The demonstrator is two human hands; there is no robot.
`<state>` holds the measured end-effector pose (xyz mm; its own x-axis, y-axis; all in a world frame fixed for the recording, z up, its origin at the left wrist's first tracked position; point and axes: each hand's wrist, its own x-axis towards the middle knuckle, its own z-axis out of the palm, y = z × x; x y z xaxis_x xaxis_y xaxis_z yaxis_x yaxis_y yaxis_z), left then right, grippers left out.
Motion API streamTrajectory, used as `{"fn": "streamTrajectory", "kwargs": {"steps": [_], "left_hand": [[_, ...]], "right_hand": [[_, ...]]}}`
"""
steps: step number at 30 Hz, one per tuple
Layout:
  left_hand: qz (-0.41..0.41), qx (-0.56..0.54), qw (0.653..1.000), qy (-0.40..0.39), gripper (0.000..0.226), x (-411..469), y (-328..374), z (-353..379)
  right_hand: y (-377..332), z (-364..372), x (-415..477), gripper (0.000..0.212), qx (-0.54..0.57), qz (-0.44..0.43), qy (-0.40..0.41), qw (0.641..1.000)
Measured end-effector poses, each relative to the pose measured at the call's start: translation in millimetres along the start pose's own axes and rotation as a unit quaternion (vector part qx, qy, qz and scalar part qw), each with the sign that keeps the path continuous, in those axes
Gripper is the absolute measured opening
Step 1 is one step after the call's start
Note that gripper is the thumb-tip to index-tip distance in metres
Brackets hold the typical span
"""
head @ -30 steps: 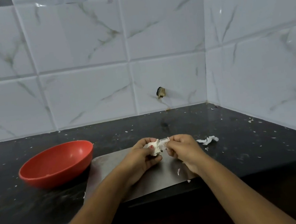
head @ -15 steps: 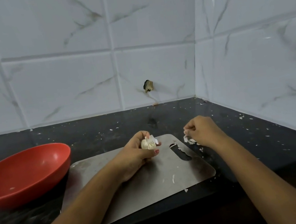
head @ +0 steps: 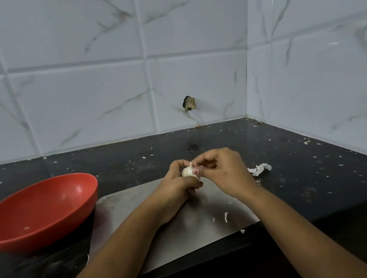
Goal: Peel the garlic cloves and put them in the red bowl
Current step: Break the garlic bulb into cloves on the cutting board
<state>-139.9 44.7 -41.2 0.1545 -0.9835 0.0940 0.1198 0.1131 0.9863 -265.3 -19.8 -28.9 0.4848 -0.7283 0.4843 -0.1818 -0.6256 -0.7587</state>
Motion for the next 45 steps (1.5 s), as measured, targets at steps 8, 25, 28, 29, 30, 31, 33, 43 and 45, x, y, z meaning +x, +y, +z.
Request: {"fn": "streamTrajectory", "kwargs": {"steps": [8,25,28,29,30,31,33,43,45], "left_hand": [[-0.017,0.024,0.999,0.016,0.022,1,-2,-2],[0.049,0.011,0.999,-0.012,0.052,-4,-4,-9],[0.065,0.024,0.998,-0.004,0.037,-2,-7,-8],[0.073,0.038,0.997,0.000,0.035,-2,-8,-8],[0.081,0.053,0.995,0.007,0.034,-1,-9,-8],[0.088,0.064,0.994,0.015,0.035,-1,-9,-8],[0.095,0.070,0.993,0.025,0.040,-1,-9,-8],[0.044,0.035,0.998,-0.008,0.032,-2,-3,-7],[0.057,0.053,0.996,0.042,0.024,0,-4,-10]], "right_hand": [[1,3,3,0.025,0.032,0.009,0.006,0.999],[33,-41,6,0.017,-0.327,0.117,0.079,0.935],[14,-31,-2,0.025,-0.094,0.044,0.017,0.994],[4,-25,-5,0.028,-0.027,0.045,-0.041,0.998],[-2,-18,-7,0.034,0.007,0.050,-0.089,0.995],[-5,-11,-9,0.038,0.005,0.044,-0.112,0.993],[-5,2,-10,0.040,-0.041,0.024,-0.085,0.995],[13,18,-5,0.032,0.123,0.102,-0.041,0.986],[14,19,-5,0.028,0.141,0.096,-0.047,0.984]]}}
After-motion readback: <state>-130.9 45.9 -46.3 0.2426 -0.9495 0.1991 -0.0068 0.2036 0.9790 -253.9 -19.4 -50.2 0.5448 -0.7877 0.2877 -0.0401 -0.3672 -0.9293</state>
